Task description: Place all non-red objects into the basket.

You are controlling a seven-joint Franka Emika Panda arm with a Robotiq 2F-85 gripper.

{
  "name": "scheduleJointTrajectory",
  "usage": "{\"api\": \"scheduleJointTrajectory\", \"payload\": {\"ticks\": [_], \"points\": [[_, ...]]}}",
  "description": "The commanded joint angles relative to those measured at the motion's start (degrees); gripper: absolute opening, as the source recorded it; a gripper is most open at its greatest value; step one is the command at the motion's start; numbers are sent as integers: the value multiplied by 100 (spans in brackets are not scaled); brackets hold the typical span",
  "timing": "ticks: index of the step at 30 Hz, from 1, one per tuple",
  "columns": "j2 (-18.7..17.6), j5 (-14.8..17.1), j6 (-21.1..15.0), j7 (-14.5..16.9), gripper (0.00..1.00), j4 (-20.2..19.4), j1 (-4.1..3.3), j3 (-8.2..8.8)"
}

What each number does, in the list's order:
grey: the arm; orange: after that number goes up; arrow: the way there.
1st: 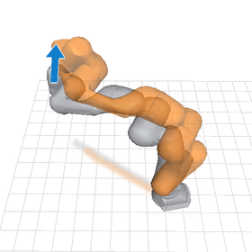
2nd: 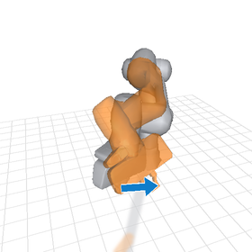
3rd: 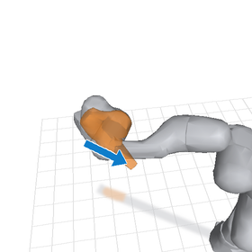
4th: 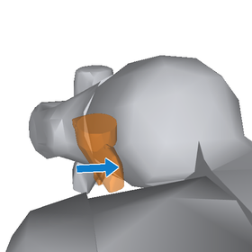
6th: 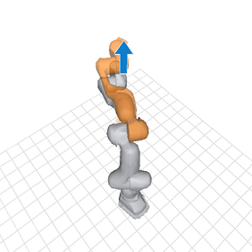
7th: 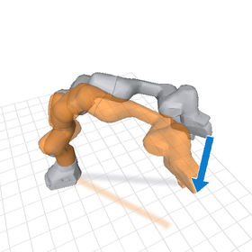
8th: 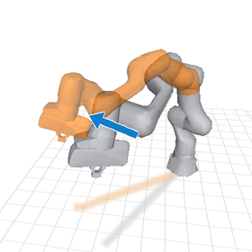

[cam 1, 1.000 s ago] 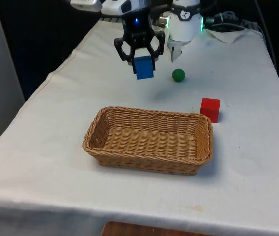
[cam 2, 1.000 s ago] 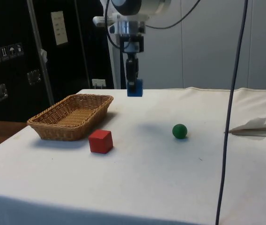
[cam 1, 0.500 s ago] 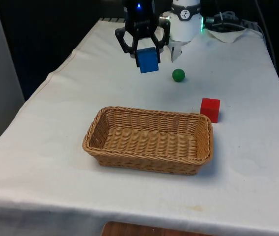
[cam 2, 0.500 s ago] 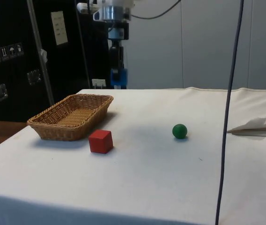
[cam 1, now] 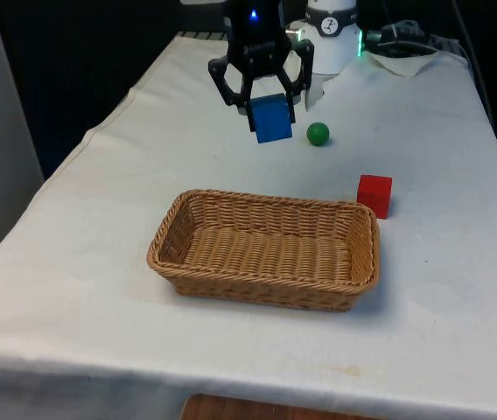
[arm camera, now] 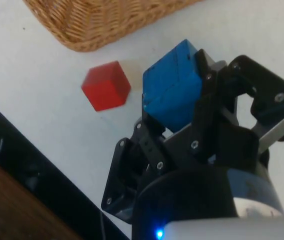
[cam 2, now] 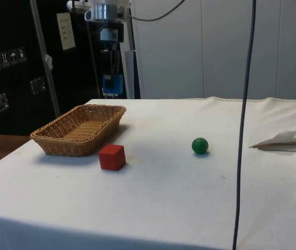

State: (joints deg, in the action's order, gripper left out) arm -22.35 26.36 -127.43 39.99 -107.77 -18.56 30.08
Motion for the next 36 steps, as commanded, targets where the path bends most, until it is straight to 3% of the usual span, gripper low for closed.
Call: {"api": "scheduleJointTrajectory", "payload": {"ticks": [1, 2, 3, 10, 11, 12, 18, 19, 20, 21, 27, 28, 29, 35, 36], "points": [[-103, 80, 86, 11, 2, 143, 40, -34], [-57, 34, 17, 0, 2, 74, 0, 0], [-155, 115, 109, 23, 2, 212, 52, -34], [-653, 378, 212, 74, 2, 773, 109, -29], [-619, 350, 149, 52, 2, 722, 63, 11], [-802, 447, 212, 97, 2, 911, 132, -23], [-1226, 676, 195, 183, 2, 1266, 201, 17], [-1215, 659, 149, 160, 2, 1238, 143, 63], [-1301, 716, 189, 201, 2, 1324, 218, 23], [-1444, 808, 189, 235, 2, 1438, 241, 46], [-1937, 1117, 183, 350, 2, 1833, 327, 126], [-1874, 1083, 149, 327, 2, 1753, 258, 160], [-2000, 1152, 183, 355, 2, 1885, 338, 132], [-2429, 1427, 166, 447, 2, 2235, 424, 206], [-2389, 1409, 149, 435, 2, 2172, 367, 246]]}}
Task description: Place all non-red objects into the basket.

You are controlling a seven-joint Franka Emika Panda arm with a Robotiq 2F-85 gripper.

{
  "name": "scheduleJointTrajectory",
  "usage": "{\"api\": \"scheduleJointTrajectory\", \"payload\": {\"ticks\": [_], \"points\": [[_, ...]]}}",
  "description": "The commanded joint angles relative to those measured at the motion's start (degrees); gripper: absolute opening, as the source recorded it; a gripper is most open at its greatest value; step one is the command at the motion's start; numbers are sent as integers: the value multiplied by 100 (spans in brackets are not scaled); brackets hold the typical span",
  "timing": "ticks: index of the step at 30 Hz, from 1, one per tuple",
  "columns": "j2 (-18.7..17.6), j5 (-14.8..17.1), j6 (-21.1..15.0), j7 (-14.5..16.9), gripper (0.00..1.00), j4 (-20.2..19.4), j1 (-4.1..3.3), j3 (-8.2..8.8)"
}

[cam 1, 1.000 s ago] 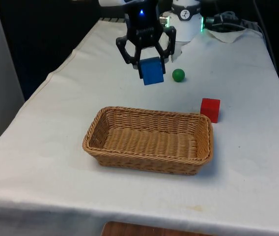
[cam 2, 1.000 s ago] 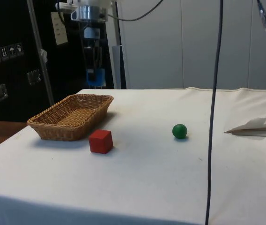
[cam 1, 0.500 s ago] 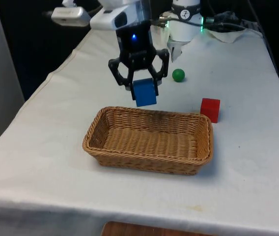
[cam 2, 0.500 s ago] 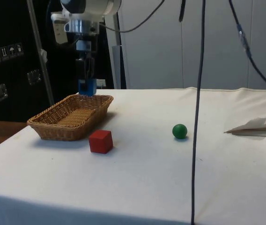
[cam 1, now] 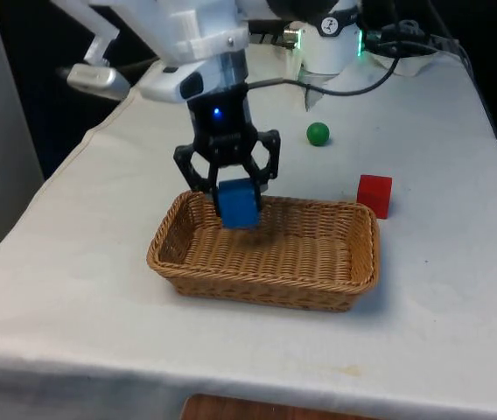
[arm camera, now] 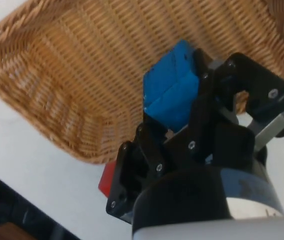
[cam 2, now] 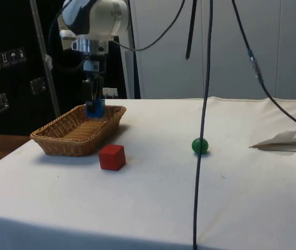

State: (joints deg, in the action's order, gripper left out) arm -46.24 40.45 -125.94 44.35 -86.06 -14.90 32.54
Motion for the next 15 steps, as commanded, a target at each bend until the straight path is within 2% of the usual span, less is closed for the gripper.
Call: {"api": "scheduleJointTrajectory", "payload": {"ticks": [1, 8, 9, 10, 15], "points": [[-97, 63, 6, 29, 2, 97, 63, -29], [-435, 384, -57, 172, 2, 258, 103, 17], [-407, 355, -29, 160, 2, 218, 69, 52], [-470, 407, -69, 183, 2, 264, 103, 17], [-619, 539, -109, 235, 2, 321, 115, 29]]}}
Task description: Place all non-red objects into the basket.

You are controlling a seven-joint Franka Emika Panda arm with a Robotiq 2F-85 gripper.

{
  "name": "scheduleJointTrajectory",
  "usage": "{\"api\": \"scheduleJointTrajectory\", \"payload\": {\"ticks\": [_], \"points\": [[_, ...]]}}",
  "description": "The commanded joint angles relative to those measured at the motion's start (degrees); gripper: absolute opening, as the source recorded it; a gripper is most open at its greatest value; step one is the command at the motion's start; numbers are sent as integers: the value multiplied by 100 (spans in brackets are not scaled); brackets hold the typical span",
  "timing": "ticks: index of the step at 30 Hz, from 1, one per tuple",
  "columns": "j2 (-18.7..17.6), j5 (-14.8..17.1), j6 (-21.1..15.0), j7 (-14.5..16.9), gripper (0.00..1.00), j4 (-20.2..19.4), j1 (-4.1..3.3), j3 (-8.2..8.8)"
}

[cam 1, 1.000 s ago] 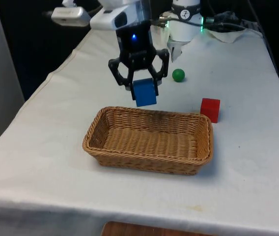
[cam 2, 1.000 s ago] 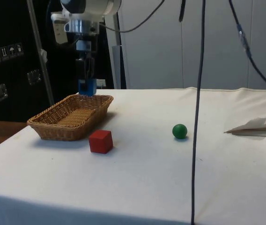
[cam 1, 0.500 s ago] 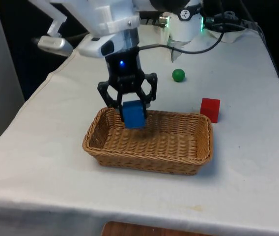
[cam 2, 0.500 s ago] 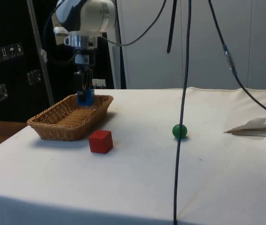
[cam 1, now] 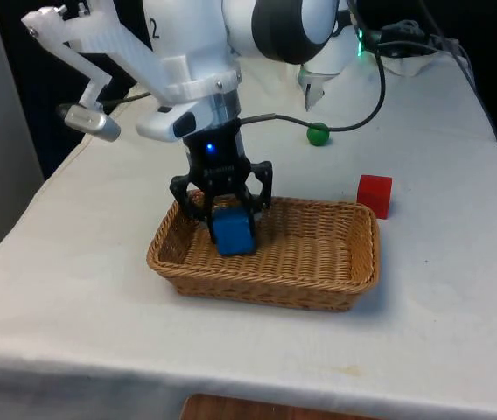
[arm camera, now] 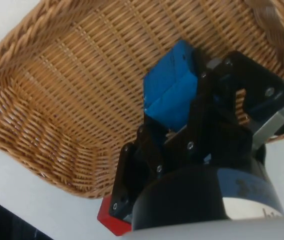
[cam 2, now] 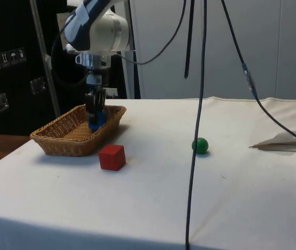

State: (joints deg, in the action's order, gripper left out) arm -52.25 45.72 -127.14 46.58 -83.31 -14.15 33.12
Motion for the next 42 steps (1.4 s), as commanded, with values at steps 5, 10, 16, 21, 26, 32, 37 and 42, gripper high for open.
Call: {"api": "scheduleJointTrajectory", "payload": {"ticks": [5, 10, 16, 21, 26, 32, 37, 42], "points": [[-86, 52, 17, 23, 36, 109, 63, -29], [-103, 57, 17, 29, 85, 126, 69, -29], [-109, 57, 23, 29, 100, 126, 74, -34], [-46, 29, 57, 23, 100, 97, 57, 0], [189, -23, 223, -6, 100, -34, -46, 149], [470, -120, 332, -11, 100, -235, -120, 229], [710, -201, 401, -17, 100, -384, -172, 286], [940, -344, 476, -57, 100, -516, -235, 344]]}}
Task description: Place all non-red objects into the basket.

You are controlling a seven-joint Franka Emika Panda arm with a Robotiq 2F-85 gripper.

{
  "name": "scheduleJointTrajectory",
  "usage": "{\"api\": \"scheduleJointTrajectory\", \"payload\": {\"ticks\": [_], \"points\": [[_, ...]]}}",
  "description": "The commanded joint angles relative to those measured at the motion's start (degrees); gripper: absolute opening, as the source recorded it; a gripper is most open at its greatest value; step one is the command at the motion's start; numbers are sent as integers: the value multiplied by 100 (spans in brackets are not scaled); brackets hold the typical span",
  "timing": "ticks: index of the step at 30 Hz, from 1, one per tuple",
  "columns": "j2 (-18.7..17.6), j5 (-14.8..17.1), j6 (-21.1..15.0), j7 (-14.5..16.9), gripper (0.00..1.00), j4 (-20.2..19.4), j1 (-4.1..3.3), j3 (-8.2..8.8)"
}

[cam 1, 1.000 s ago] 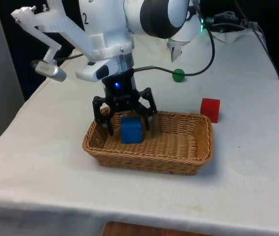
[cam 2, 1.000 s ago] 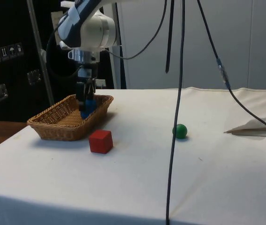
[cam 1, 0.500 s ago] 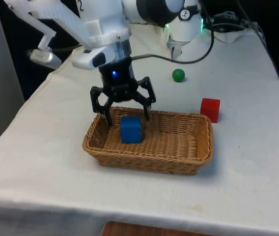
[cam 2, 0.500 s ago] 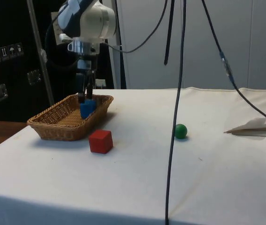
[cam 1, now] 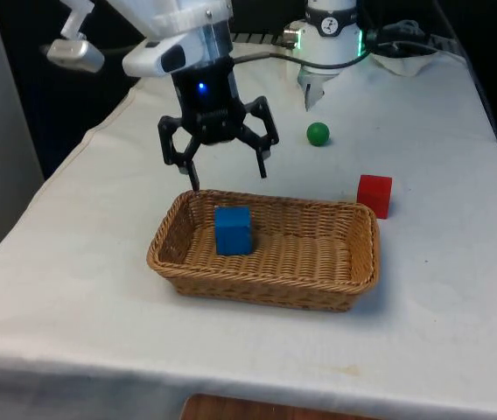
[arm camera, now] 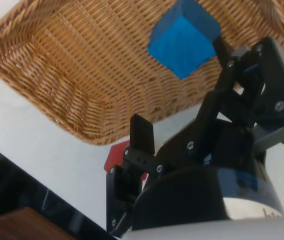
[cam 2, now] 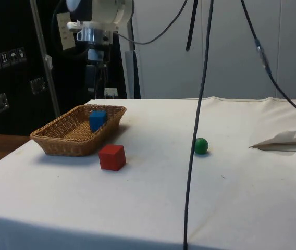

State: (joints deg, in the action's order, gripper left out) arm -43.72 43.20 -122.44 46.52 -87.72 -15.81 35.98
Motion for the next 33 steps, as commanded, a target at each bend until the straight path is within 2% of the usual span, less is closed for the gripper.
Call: {"api": "scheduleJointTrajectory", "payload": {"ticks": [1, 3, 4, 5, 10, 13, 14, 15, 27, 28, 29, 33], "points": [[86, -92, 6, -52, 100, -74, -69, 57], [212, -183, 17, -74, 100, -155, -97, 74], [143, -109, 6, -29, 100, -86, -34, 11], [264, -212, 23, -74, 100, -195, -109, 86], [573, -401, 52, -92, 100, -424, -166, 120], [728, -510, 46, -109, 100, -550, -183, 120], [699, -458, 69, -63, 100, -510, -126, 63], [768, -544, 46, -115, 100, -584, -189, 120], [1249, -991, 29, -218, 100, -1020, -246, 132], [1192, -900, 69, -160, 100, -945, -178, 69], [1283, -1026, 23, -229, 100, -1054, -246, 126], [1421, -1163, 17, -264, 100, -1180, -258, 132]]}}
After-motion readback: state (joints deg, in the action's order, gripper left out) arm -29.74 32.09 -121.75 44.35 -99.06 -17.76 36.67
